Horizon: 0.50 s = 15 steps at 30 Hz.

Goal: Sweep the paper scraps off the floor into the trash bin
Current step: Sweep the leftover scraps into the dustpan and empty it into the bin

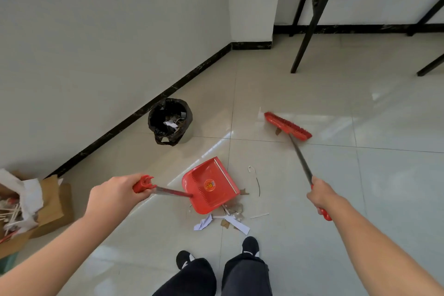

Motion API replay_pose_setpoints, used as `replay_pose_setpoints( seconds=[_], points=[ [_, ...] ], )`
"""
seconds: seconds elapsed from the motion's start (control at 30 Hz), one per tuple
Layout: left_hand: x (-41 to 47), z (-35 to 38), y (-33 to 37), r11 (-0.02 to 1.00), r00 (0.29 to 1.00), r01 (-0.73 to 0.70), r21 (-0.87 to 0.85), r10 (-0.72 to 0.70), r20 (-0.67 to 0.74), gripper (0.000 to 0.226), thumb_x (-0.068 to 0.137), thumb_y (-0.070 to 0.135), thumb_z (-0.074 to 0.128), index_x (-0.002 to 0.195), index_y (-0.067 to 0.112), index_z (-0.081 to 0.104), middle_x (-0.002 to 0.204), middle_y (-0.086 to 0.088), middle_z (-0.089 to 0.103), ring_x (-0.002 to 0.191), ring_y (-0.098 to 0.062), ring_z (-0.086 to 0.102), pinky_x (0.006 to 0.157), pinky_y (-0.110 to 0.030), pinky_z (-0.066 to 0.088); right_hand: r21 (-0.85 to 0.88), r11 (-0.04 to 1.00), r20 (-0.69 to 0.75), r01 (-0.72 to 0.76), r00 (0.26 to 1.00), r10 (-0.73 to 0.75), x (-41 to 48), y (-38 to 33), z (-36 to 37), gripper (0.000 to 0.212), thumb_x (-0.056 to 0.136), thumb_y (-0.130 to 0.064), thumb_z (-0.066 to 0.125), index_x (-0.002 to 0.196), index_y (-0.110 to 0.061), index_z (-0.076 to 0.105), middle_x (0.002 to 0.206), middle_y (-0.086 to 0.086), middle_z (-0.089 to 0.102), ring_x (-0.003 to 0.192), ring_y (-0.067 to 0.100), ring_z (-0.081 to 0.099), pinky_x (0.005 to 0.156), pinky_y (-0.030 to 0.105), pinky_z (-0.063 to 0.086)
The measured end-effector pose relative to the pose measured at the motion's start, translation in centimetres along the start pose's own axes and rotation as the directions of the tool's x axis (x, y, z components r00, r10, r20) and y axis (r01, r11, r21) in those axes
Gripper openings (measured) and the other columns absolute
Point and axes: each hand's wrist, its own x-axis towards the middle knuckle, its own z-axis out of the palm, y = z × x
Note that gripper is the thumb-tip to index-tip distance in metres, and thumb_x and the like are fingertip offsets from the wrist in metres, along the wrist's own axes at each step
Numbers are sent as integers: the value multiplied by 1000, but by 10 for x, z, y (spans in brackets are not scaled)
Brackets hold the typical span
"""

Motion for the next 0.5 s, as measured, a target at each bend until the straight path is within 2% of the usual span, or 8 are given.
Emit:
replay_pose_setpoints(
  seconds=[0.13, 0.27, 0.33, 0.4, 0.5],
  points=[
    [11, -4, -9, 999, 999, -50, 12, 50, 21, 17, 82, 54, 65, 95, 44, 66, 74, 16, 59, 77, -13, 60, 53, -23, 36, -25, 1000, 71, 8, 997, -6, -47, 7, 30, 31, 85, 1, 29, 105, -19, 39, 68, 10, 41, 36, 13, 36, 40, 16, 31],
    [22, -9, -38, 995, 997, -77, -65, 77, -1, 22, 82, 53, 65, 93, 36, 69, 86, 14, 69, 86, -14, 63, 62, -27, 48, -60, 998, 115, 16, 993, -9, -111, 14, 61, 37, 87, 1, 32, 113, -22, 45, 67, 9, 42, 42, 14, 36, 37, 17, 29],
    [32, -14, -58, 987, 993, -115, -116, 115, -9, 22, 81, 53, 66, 94, 35, 69, 91, 14, 71, 90, -14, 65, 69, -32, 54, -70, 997, 129, -13, 991, 22, -148, 16, 90, 40, 88, 0, 34, 117, -24, 46, 72, 9, 45, 47, 15, 39, 36, 17, 30],
    [41, -18, -79, 978, 985, -173, -114, 173, -10, 20, 81, 52, 65, 93, 37, 69, 92, 14, 70, 92, -15, 65, 72, -33, 53, -65, 996, 151, -59, 986, 68, -183, 14, 129, 38, 88, -1, 35, 119, -21, 45, 74, 9, 46, 47, 16, 40, 36, 18, 31],
    [53, -27, -111, 956, 958, -285, -66, 286, 1, 18, 81, 50, 65, 87, 34, 69, 89, 11, 69, 91, -19, 65, 70, -32, 51, -35, 988, 181, -148, 972, 152, -232, 1, 188, 32, 84, -4, 34, 112, -15, 45, 65, 10, 44, 37, 16, 36, 37, 20, 31]
  ],
)
